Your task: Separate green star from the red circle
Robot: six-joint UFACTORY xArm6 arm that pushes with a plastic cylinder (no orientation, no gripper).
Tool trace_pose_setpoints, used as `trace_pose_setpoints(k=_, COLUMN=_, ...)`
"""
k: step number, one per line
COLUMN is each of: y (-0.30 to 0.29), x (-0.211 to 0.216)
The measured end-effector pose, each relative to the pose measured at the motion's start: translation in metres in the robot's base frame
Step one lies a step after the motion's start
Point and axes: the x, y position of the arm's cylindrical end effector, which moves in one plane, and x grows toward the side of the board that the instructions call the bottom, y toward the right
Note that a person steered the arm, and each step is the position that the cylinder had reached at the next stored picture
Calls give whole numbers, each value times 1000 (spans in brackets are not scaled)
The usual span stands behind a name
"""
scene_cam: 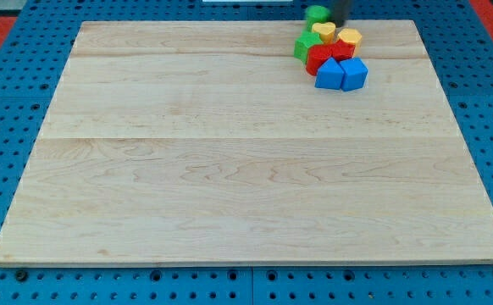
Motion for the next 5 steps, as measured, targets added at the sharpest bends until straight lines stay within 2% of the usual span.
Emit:
trace_pose_setpoints(k=1, y=-90, x=7)
trace_pose_setpoints(k=4, y=-65, x=112)
trace_pose_setpoints(k=5, y=-29, x=109)
